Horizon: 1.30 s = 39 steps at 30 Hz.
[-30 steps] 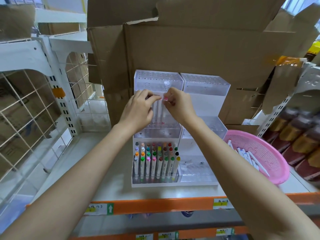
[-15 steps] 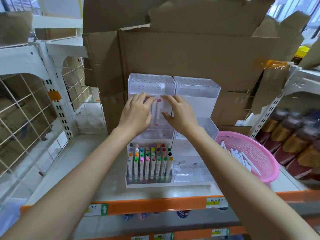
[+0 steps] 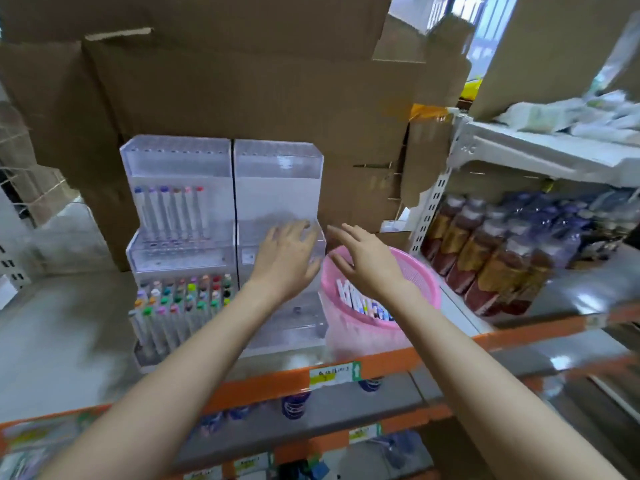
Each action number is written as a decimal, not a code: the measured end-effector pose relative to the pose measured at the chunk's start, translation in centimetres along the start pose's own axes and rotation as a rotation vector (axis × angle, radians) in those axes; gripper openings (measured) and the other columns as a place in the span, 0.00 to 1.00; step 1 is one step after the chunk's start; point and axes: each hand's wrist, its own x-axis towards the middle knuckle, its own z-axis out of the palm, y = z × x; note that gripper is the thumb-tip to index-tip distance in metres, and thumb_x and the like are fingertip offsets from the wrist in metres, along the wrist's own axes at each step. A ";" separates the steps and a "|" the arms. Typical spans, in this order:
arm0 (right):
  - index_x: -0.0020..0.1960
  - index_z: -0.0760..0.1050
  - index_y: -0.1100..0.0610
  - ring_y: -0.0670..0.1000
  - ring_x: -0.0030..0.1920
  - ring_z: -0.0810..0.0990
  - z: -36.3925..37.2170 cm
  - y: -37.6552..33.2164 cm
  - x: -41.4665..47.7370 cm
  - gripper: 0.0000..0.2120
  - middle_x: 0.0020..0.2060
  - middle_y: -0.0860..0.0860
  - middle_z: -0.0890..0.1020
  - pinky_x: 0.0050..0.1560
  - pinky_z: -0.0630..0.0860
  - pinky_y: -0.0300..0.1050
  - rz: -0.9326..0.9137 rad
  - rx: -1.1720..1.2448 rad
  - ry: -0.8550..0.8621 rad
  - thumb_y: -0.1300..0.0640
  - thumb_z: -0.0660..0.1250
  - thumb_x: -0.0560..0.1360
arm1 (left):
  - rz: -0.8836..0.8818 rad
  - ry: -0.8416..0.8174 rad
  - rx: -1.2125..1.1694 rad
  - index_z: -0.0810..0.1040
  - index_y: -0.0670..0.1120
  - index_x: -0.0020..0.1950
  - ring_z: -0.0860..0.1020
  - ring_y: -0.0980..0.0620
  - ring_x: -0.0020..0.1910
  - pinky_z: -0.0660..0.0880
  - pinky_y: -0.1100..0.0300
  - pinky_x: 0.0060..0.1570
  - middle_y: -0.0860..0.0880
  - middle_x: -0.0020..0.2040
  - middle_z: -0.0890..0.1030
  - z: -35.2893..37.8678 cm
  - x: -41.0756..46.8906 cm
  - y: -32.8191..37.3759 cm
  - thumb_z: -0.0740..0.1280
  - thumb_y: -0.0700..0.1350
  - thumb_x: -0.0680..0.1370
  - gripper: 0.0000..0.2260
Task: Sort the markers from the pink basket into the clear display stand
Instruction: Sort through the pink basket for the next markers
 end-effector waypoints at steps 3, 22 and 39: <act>0.75 0.63 0.49 0.56 0.70 0.66 -0.1 3.6 -2.5 0.23 0.72 0.54 0.68 0.65 0.69 0.52 0.085 -0.014 -0.058 0.48 0.58 0.81 | 0.083 -0.010 -0.026 0.73 0.42 0.66 0.73 0.40 0.62 0.69 0.46 0.59 0.41 0.63 0.75 1.7 0.6 4.2 0.68 0.48 0.74 0.22; 0.63 0.74 0.55 0.59 0.60 0.75 5.3 11.5 -4.7 0.16 0.60 0.57 0.77 0.49 0.71 0.48 0.331 -0.041 -0.546 0.54 0.60 0.77 | -0.121 -0.694 0.113 0.77 0.45 0.59 0.76 0.44 0.56 0.71 0.55 0.46 0.43 0.58 0.77 11.7 4.1 10.4 0.62 0.42 0.76 0.13; 0.58 0.75 0.59 0.56 0.52 0.78 6.9 13.5 -3.1 0.13 0.52 0.56 0.80 0.49 0.74 0.48 0.529 0.330 -0.414 0.57 0.68 0.74 | -0.251 -0.545 -0.253 0.78 0.44 0.38 0.74 0.48 0.36 0.65 0.58 0.31 0.47 0.35 0.76 13.2 4.9 10.4 0.69 0.50 0.74 0.10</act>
